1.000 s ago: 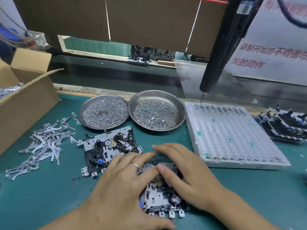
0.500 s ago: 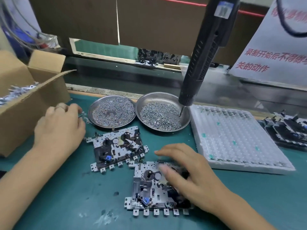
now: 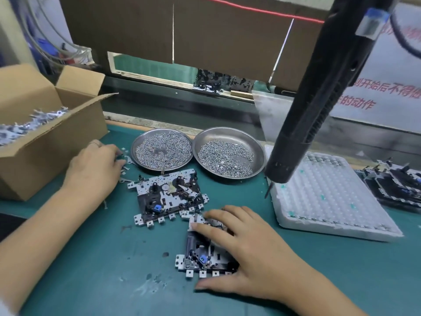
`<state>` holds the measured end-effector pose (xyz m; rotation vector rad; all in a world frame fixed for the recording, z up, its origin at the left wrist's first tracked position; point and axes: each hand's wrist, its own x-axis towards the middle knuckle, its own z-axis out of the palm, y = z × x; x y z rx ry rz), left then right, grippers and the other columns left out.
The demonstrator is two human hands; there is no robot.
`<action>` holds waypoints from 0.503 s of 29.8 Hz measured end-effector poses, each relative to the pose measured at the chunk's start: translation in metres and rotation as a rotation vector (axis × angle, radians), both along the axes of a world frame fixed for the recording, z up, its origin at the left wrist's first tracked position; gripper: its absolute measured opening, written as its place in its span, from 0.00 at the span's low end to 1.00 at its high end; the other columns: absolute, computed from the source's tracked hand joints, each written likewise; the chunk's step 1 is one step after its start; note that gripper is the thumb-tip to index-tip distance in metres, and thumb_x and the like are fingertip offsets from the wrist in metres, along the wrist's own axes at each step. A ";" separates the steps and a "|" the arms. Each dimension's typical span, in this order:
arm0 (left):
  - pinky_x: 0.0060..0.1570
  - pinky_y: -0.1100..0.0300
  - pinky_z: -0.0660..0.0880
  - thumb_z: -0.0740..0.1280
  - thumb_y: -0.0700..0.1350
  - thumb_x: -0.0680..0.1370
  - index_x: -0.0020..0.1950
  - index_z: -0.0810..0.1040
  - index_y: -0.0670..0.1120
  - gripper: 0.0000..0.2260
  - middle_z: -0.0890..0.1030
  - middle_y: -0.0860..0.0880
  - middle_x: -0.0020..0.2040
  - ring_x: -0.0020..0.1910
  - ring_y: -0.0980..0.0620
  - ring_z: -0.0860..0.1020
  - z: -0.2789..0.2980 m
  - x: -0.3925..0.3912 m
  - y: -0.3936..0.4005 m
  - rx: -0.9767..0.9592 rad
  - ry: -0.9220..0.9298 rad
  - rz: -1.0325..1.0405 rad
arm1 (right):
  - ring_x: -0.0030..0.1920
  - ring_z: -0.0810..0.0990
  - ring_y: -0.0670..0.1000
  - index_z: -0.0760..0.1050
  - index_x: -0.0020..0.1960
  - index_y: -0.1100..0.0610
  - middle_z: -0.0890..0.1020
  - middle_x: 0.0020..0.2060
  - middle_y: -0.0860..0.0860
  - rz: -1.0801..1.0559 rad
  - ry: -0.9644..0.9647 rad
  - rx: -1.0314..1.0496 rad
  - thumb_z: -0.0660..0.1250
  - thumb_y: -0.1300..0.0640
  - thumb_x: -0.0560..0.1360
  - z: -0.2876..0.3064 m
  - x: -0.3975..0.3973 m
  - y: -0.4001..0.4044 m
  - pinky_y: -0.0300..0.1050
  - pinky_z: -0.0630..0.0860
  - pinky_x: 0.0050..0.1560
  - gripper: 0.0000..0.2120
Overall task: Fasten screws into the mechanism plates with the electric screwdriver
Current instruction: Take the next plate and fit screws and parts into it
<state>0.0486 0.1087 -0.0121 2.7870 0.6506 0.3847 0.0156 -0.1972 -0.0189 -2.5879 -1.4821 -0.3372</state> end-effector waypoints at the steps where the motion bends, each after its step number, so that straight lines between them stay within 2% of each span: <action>1: 0.57 0.46 0.72 0.65 0.43 0.78 0.61 0.77 0.43 0.13 0.74 0.39 0.55 0.56 0.37 0.74 -0.001 0.000 0.002 -0.010 -0.020 -0.004 | 0.58 0.75 0.53 0.72 0.67 0.49 0.77 0.61 0.49 0.000 0.004 0.003 0.61 0.27 0.68 -0.001 0.000 0.001 0.47 0.72 0.60 0.36; 6: 0.55 0.48 0.72 0.66 0.41 0.78 0.60 0.79 0.41 0.12 0.75 0.37 0.55 0.55 0.36 0.75 -0.006 0.002 0.005 -0.038 -0.043 -0.023 | 0.60 0.75 0.54 0.73 0.67 0.50 0.77 0.60 0.50 -0.014 0.031 0.004 0.64 0.28 0.68 -0.003 0.001 0.003 0.51 0.71 0.62 0.36; 9: 0.50 0.50 0.72 0.66 0.43 0.78 0.57 0.81 0.45 0.09 0.80 0.40 0.54 0.54 0.38 0.76 -0.006 0.002 0.007 0.041 -0.050 -0.019 | 0.62 0.75 0.54 0.74 0.66 0.50 0.78 0.60 0.50 -0.029 0.053 0.012 0.65 0.29 0.67 -0.001 0.002 0.004 0.53 0.70 0.63 0.36; 12: 0.45 0.52 0.75 0.68 0.45 0.76 0.50 0.83 0.50 0.05 0.83 0.44 0.47 0.45 0.41 0.80 -0.008 0.000 0.012 0.082 -0.156 -0.024 | 0.61 0.75 0.54 0.74 0.66 0.51 0.78 0.60 0.51 -0.029 0.063 0.009 0.66 0.30 0.67 -0.001 0.002 0.005 0.52 0.70 0.62 0.35; 14: 0.42 0.50 0.78 0.70 0.47 0.75 0.47 0.82 0.53 0.03 0.83 0.48 0.42 0.37 0.43 0.80 -0.011 -0.001 0.017 -0.012 -0.215 -0.013 | 0.62 0.74 0.54 0.73 0.67 0.51 0.77 0.61 0.50 -0.026 0.096 0.005 0.66 0.31 0.68 0.001 0.002 0.005 0.50 0.70 0.62 0.34; 15: 0.41 0.49 0.79 0.70 0.47 0.74 0.45 0.82 0.54 0.02 0.83 0.50 0.40 0.36 0.44 0.80 -0.013 -0.001 0.021 -0.073 -0.238 -0.007 | 0.62 0.73 0.54 0.73 0.67 0.50 0.77 0.61 0.50 -0.025 0.118 0.005 0.66 0.31 0.68 0.002 0.002 0.004 0.50 0.70 0.62 0.34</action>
